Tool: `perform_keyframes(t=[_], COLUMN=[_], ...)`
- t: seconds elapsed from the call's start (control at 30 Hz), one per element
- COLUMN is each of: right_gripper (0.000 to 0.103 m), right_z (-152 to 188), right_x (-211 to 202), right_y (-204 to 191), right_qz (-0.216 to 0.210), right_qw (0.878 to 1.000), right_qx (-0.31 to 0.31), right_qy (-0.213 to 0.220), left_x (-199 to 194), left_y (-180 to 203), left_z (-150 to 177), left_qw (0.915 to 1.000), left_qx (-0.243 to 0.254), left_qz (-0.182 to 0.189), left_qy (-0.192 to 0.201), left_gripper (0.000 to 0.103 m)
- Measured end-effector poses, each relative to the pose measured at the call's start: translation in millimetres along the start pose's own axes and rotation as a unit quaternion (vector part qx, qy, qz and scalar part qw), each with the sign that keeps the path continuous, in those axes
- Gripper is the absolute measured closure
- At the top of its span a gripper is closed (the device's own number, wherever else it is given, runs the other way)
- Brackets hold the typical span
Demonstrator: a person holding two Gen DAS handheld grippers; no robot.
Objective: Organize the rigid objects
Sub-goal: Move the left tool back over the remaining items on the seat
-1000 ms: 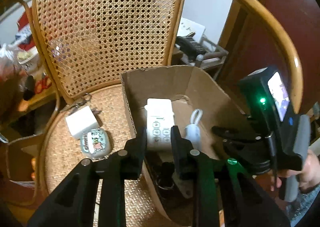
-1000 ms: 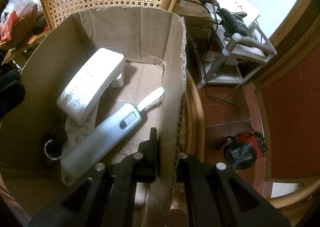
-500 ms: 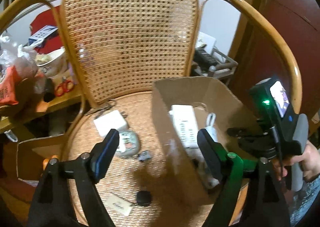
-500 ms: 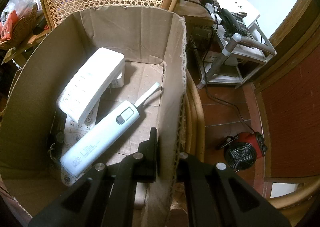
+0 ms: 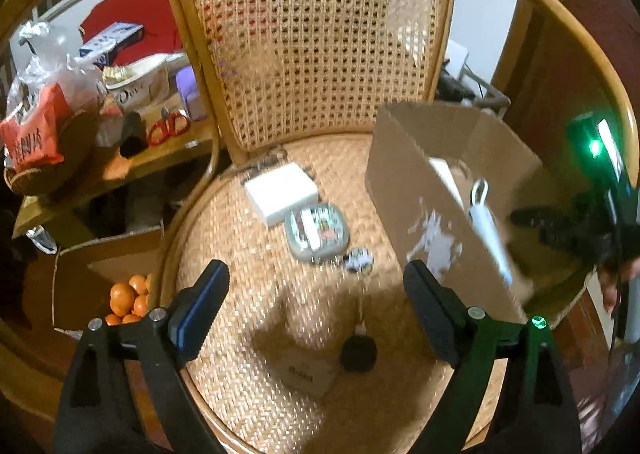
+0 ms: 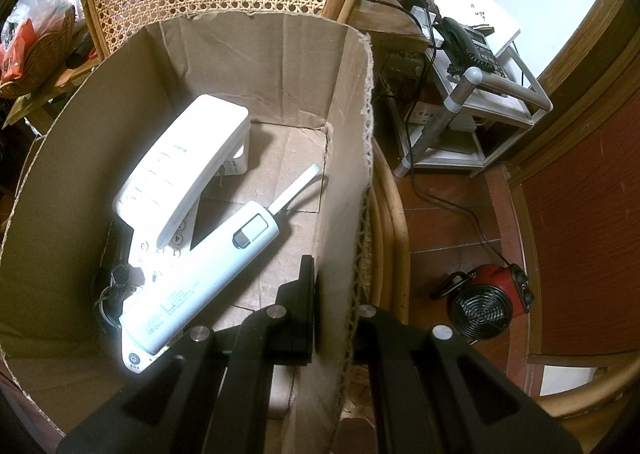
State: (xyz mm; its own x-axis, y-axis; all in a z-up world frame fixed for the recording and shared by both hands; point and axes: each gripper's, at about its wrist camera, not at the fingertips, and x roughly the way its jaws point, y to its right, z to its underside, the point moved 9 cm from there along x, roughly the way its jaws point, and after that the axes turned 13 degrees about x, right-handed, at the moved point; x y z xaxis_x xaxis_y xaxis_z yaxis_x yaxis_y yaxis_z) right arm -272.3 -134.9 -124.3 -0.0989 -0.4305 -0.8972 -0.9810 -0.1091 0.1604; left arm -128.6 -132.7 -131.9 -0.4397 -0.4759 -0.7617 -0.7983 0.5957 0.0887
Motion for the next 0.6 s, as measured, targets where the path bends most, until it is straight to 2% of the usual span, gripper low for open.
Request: perform_keyframes(t=[0.2,0.4,0.6], right_gripper=[0.096,0.096,0.096], right_z=[0,0,0], right_x=[0,0,0], right_y=[0,0,0], right_qz=[-0.001,0.000,0.000], right_qw=[1.000,1.000,1.000], right_qx=[0.001,0.000,-0.001], right_qy=[0.000,0.000,0.000], left_x=[10,22,32], left_y=[6,14,27], left_z=[23,39,54], left_qw=[0.9993,0.9976,0.9926], left_qx=[0.019,0.025,0.079], left_qz=[0.005,0.030,0.025], left_qy=[-0.030,-0.057,-0.088], left_gripper=[0.015,0.015,0.015])
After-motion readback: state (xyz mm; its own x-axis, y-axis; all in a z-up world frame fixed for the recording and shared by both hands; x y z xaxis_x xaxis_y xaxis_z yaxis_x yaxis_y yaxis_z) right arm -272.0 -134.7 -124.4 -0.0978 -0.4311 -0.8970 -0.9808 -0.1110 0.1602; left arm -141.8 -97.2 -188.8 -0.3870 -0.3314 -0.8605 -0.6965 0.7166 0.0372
